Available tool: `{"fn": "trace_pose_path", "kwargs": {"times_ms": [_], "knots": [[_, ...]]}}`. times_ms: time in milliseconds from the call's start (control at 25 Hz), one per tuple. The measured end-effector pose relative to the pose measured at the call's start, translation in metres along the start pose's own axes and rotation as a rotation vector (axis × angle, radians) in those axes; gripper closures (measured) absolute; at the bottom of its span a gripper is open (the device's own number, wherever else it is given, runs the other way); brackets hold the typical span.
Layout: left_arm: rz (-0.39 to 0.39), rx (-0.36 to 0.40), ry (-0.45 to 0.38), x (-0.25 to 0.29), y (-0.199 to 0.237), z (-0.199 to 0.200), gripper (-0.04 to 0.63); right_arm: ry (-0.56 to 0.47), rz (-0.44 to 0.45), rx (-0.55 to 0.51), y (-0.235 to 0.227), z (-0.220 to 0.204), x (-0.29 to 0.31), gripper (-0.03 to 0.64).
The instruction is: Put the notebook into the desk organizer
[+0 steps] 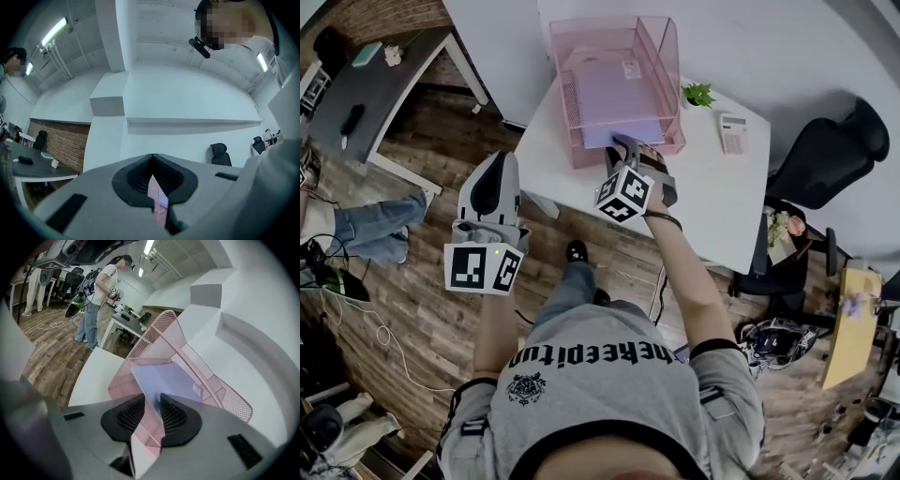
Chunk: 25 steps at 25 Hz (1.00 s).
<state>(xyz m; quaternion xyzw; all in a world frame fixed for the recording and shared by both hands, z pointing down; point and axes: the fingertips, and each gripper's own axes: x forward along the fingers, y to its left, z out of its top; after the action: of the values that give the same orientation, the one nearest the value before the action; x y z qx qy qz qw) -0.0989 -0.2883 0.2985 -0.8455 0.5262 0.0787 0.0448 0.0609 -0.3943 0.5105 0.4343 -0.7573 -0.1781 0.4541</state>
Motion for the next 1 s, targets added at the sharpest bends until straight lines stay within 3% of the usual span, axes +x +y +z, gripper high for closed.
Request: {"fn": "trace_pose_path", "kwargs": {"times_ms": [360, 600, 840, 1000], "knots": [[0.001, 0.002, -0.005, -0.003, 0.001, 0.002, 0.592, -0.070, 0.115, 0.126, 0.016, 0.008, -0.014, 0.471], [-0.025, 0.000, -0.010, 0.001, -0.010, 0.005, 0.592, -0.129, 0.123, 0.291, 0.010, 0.013, -0.042, 0.474], [-0.064, -0.004, -0.017, 0.005, -0.028, 0.007, 0.592, -0.196, 0.060, 0.478, -0.012, 0.013, -0.076, 0.587], [-0.084, -0.007, -0.023, 0.004, -0.039, 0.007, 0.592, -0.242, 0.042, 0.599, -0.021, 0.007, -0.095, 0.614]]}}
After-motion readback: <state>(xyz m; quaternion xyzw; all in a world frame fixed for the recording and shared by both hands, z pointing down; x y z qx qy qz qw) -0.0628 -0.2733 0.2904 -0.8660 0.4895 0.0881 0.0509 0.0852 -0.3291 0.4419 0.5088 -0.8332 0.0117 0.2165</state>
